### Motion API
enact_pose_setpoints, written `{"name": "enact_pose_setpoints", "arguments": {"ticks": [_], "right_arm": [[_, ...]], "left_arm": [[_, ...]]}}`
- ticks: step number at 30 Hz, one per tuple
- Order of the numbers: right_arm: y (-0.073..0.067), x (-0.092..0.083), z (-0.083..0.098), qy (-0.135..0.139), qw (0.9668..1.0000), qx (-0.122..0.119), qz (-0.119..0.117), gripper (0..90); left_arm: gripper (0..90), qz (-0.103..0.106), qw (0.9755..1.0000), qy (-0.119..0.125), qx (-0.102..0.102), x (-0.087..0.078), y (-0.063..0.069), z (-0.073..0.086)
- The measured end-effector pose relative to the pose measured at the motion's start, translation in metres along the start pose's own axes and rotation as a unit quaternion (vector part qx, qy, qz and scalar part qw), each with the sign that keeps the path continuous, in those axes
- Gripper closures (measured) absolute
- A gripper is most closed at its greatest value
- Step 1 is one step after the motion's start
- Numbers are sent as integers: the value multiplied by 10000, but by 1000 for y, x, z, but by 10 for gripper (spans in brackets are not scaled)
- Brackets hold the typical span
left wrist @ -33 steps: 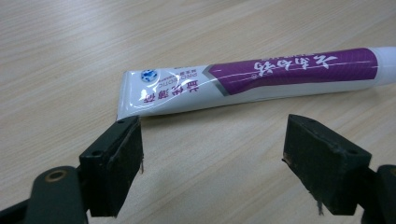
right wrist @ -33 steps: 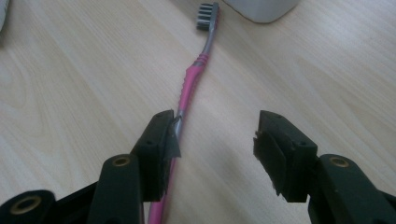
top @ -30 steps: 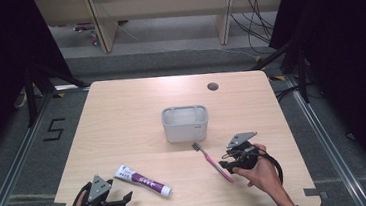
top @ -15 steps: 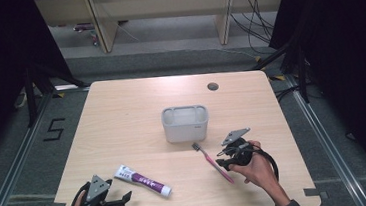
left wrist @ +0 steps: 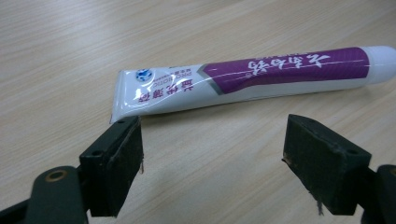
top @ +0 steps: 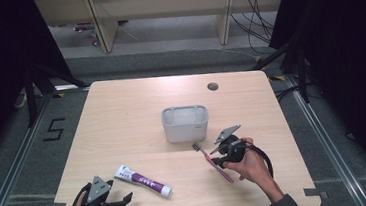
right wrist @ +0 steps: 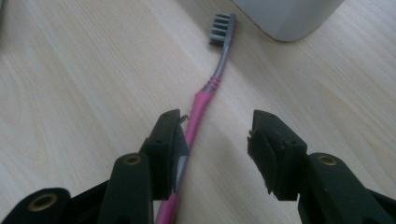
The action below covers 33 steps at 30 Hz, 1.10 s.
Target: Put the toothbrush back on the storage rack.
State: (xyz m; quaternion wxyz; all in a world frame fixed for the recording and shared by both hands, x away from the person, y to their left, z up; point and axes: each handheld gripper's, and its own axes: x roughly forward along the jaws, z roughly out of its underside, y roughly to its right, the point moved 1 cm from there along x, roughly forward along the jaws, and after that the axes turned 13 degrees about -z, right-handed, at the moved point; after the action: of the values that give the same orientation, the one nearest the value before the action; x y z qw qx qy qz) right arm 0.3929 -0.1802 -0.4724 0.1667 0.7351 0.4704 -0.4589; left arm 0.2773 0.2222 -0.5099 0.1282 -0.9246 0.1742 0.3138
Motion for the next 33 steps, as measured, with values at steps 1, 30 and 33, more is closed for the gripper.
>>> {"name": "enact_pose_setpoints", "arguments": {"ticks": [1, 30, 33], "right_arm": [[-2, 1, -2, -21, 9999, 91, 38, 558], [-3, 25, -14, -822, 9965, 43, -133, 765], [-3, 26, -15, -880, 9960, 25, -145, 769]], "left_arm": [[194, -42, 10000, -18, -31, 0, -1, 0], [194, -5, 10000, 25, 10, 0, 0, 0], [194, -8, 10000, -1, 23, 0, 0, -1]]}}
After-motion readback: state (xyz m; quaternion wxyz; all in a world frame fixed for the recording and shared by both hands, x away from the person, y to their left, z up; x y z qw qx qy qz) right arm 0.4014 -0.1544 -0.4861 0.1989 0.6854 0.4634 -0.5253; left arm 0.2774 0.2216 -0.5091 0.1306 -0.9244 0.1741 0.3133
